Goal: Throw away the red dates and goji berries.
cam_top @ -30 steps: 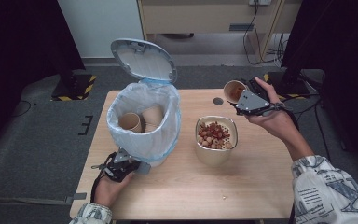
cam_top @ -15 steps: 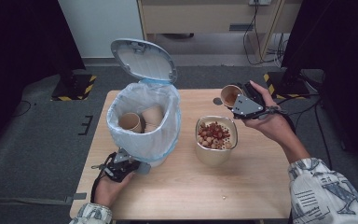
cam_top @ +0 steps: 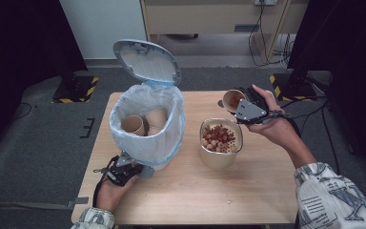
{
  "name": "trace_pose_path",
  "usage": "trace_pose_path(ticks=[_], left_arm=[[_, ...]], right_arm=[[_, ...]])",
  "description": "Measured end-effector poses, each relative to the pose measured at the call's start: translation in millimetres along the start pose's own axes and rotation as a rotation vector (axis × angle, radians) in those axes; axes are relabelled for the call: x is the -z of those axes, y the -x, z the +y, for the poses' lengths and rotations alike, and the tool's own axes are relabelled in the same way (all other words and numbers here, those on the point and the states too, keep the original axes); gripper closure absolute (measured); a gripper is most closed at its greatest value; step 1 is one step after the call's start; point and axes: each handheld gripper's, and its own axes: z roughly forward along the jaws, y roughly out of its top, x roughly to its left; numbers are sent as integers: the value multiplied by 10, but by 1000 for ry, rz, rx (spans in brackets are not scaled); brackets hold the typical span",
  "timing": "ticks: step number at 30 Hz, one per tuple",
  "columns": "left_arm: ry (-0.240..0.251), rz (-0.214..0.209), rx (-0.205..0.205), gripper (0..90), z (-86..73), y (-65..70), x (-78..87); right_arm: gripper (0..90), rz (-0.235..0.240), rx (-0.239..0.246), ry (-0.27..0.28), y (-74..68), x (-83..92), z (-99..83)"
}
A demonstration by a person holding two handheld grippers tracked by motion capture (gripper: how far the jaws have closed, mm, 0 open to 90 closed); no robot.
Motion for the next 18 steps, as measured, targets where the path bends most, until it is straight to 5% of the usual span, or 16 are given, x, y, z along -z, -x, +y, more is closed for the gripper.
trace_pose_path(ticks=[18], left_arm=[[1, 3, -2, 900, 0, 4, -1]], right_arm=[[285, -5, 64, -16, -14, 130, 51]])
